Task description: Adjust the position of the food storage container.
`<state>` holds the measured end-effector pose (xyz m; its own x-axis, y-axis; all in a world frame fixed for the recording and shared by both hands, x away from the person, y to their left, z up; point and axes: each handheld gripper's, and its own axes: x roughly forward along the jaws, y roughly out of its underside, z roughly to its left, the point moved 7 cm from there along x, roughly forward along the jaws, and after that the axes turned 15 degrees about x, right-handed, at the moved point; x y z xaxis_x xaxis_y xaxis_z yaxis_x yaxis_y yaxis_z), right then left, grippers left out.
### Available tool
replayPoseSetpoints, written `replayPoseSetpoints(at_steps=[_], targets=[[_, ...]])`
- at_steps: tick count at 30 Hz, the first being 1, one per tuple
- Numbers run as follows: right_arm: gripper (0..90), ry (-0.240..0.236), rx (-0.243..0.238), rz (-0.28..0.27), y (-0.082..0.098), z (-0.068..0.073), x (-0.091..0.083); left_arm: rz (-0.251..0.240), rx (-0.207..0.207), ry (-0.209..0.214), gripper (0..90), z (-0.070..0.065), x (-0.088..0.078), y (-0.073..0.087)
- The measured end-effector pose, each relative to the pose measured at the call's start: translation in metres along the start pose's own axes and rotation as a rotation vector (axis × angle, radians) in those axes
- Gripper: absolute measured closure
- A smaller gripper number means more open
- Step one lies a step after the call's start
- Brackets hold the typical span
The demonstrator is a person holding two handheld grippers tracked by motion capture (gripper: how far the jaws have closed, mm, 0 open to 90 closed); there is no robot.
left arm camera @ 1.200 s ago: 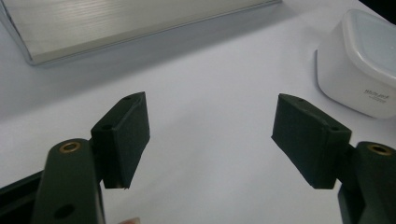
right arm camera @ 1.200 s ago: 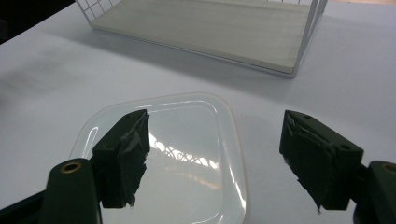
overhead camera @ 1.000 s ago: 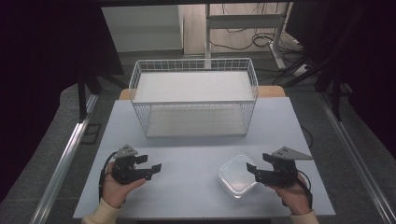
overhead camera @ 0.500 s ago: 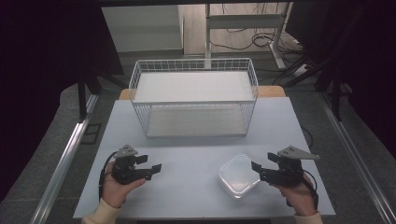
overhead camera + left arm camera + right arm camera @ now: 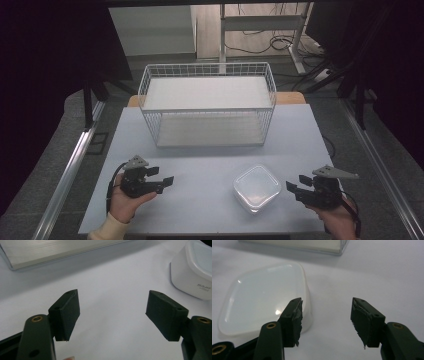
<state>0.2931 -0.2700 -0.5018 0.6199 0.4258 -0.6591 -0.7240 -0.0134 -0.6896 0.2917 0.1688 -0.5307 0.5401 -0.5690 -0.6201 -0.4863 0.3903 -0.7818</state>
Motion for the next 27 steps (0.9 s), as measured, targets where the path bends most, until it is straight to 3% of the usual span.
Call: replayPoseSetpoints(at_steps=[9, 13, 20, 27], targets=[[72.6, 0.075, -0.057, 0.155, 0.023, -0.009, 0.009, 0.001, 0.001, -0.001, 26.8, 0.0, 0.0, 0.0], [86.5, 0.099, -0.09, 0.193, 0.029, -0.009, 0.013, 0.003, 0.001, 0.0, 26.7, 0.0, 0.0, 0.0], [89.0, 0.076, -0.113, 0.225, 0.033, 0.001, 0.02, 0.004, -0.001, 0.002, 26.8, 0.0, 0.002, 0.001], [89.1, 0.056, -0.129, 0.212, 0.028, 0.014, 0.024, 0.003, 0.003, 0.001, 27.4, 0.0, 0.002, 0.001]])
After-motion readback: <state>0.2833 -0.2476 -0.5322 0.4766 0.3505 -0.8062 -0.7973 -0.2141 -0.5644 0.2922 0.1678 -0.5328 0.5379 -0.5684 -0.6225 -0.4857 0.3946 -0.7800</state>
